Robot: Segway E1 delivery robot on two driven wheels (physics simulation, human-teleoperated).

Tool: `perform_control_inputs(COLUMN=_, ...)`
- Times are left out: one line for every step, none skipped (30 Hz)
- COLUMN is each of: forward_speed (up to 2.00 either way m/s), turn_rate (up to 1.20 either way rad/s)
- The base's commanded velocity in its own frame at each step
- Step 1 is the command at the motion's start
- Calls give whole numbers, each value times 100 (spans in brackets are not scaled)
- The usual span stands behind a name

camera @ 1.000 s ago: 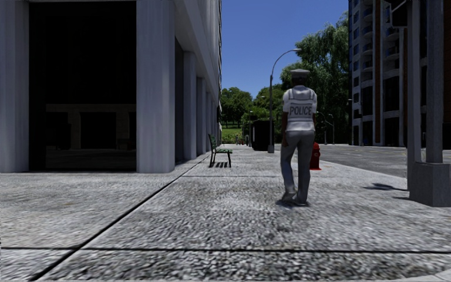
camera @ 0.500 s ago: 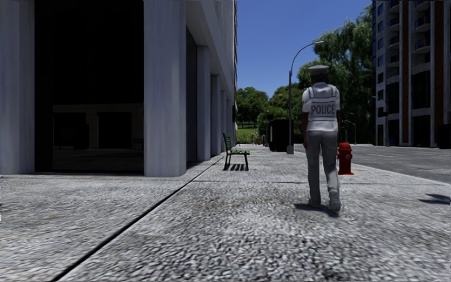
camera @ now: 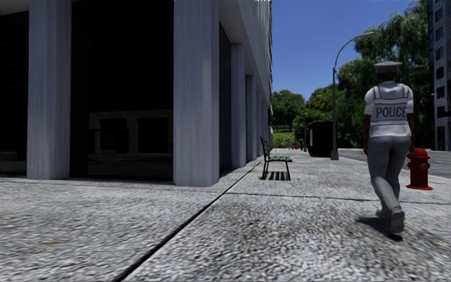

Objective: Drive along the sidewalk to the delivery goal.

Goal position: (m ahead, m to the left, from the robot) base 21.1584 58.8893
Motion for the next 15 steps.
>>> perform_control_inputs(forward_speed=153, turn_rate=53)
perform_control_inputs(forward_speed=153, turn_rate=53)
perform_control_inputs(forward_speed=153, turn_rate=53)
perform_control_inputs(forward_speed=153, turn_rate=53)
perform_control_inputs(forward_speed=153, turn_rate=53)
perform_control_inputs(forward_speed=153, turn_rate=53)
perform_control_inputs(forward_speed=153, turn_rate=53)
perform_control_inputs(forward_speed=153, turn_rate=53)
perform_control_inputs(forward_speed=153, turn_rate=53)
perform_control_inputs(forward_speed=153, turn_rate=53)
perform_control_inputs(forward_speed=153, turn_rate=53)
perform_control_inputs(forward_speed=153, turn_rate=53)
perform_control_inputs(forward_speed=153, turn_rate=53)
perform_control_inputs(forward_speed=153, turn_rate=53)
perform_control_inputs(forward_speed=153, turn_rate=53)
